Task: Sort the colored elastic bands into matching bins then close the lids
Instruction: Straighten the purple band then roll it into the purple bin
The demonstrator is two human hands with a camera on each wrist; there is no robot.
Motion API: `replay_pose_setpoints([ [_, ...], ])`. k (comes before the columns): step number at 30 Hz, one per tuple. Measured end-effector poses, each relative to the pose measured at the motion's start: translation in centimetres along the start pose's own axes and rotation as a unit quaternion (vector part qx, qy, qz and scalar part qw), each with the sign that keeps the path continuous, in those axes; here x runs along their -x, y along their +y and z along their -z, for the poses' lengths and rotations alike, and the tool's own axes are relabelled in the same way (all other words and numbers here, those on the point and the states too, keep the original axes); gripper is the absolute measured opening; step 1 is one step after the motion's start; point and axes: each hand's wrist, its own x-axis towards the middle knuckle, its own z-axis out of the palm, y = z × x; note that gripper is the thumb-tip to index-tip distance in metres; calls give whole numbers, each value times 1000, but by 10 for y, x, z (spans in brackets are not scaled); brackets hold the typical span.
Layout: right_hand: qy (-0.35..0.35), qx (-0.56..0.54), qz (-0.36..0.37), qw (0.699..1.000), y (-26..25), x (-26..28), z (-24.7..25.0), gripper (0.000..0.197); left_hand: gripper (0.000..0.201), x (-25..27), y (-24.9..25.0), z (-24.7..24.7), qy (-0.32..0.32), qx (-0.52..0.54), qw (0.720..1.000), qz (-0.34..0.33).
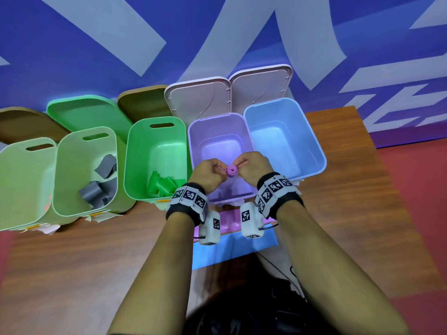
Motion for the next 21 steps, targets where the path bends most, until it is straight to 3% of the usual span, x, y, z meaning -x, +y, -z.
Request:
replay_pose_setpoints([
  [8,-9,66,-2,998,2,0,-3,16,22,-6,0,-1,-44,-53,997,15],
  [21,15,11,24,1000,-10,37,-6,28,20,34,2,8,-5,-18,999,-30],
])
